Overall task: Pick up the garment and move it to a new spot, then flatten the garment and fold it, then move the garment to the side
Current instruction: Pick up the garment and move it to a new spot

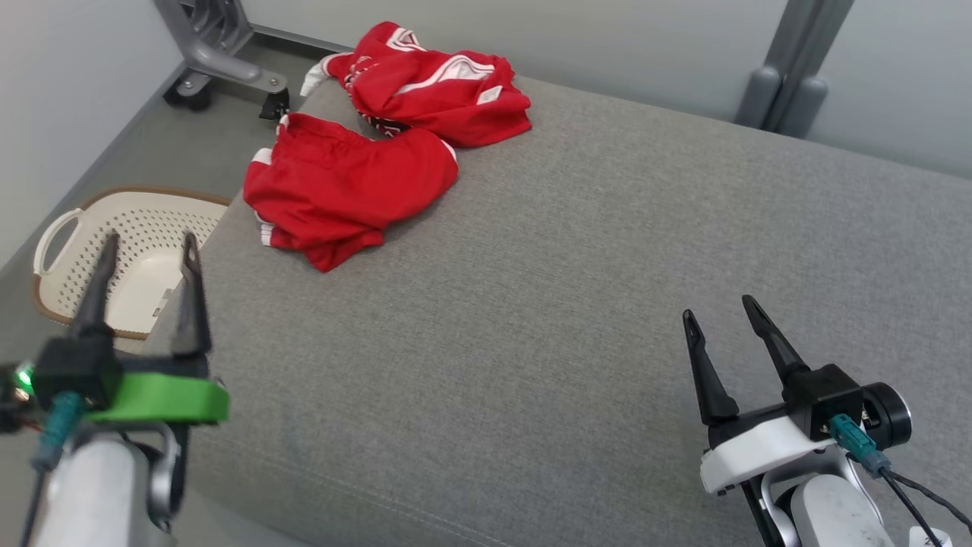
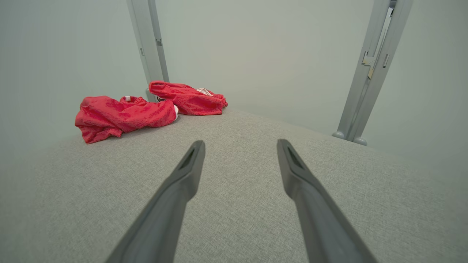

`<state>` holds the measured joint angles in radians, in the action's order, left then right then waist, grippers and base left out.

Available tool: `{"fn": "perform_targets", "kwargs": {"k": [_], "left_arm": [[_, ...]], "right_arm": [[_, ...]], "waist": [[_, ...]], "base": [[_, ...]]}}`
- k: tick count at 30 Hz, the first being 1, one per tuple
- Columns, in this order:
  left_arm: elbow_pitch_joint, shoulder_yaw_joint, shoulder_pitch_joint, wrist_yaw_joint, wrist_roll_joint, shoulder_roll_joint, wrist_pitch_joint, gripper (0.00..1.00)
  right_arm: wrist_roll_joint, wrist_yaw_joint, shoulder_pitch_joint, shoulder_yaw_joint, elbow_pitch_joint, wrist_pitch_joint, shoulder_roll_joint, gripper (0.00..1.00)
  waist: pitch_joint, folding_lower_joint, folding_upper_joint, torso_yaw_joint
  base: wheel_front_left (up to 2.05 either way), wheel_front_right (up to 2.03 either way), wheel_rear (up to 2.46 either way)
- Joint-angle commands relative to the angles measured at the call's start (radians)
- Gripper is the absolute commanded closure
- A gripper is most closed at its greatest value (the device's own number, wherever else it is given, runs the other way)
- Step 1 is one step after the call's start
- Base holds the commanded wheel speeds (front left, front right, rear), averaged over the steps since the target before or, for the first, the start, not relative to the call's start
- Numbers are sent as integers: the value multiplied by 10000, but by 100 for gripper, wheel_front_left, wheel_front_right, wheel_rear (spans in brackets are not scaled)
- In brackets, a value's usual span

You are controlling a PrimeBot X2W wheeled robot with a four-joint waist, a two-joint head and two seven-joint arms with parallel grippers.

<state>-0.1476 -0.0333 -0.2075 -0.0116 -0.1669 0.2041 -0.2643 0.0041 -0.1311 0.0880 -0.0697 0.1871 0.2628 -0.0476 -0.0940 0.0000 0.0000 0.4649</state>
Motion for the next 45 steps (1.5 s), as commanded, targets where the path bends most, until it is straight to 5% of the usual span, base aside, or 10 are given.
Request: {"fn": "perform_targets", "kwargs": {"k": [1, 10, 18, 27, 28, 29, 32, 45], "left_arm": [[-83, 90, -586, -74, 157, 286, 4, 0], [-2273, 88, -4037, -823, -31, 1906, 2733, 0], [-5086, -219, -5273, -1117, -1153, 1715, 4460, 0], [-6858, -557, -5576, -1175, -1764, 1543, 4375, 0], [-6959, -613, -5580, -1179, -1803, 1507, 4344, 20], [-7088, -697, -5590, -1185, -1857, 1464, 4311, 52], [-7311, -1085, -5536, -1193, -2057, 1404, 4420, 96], [-7237, -2137, -5718, -1189, -2659, 2748, 3897, 100]], "right_arm": [[-111, 6, 162, 78, -65, 32, -49, 0], [-934, 8, 678, 296, -378, 32, -44, 0], [-1230, 10, 923, 395, -577, 32, -43, 0], [-1312, 10, 1083, 369, -678, 32, -41, 0], [-1300, 10, 1096, 354, -675, 32, -41, 0], [-1278, 10, 1095, 321, -659, 32, -41, 0], [-1197, 10, 1093, 85, -558, 32, -35, 0], [-520, 10, 887, -140, -180, 31, -40, 0]], "waist": [[-794, 0, 0, -788], [-2392, 0, 0, -1907], [-3480, 0, 0, -2508], [-3752, 0, 0, -2684], [-3740, 0, 0, -2681], [-3717, 0, 0, -2675], [-3603, 0, 0, -2678], [-2026, 0, 0, -2949]], "base": [[0, 0, 0], [0, 0, 0], [0, 0, 0], [0, 0, 0], [0, 0, 0], [0, 0, 0], [0, 0, 0], [0, 0, 0]]}}
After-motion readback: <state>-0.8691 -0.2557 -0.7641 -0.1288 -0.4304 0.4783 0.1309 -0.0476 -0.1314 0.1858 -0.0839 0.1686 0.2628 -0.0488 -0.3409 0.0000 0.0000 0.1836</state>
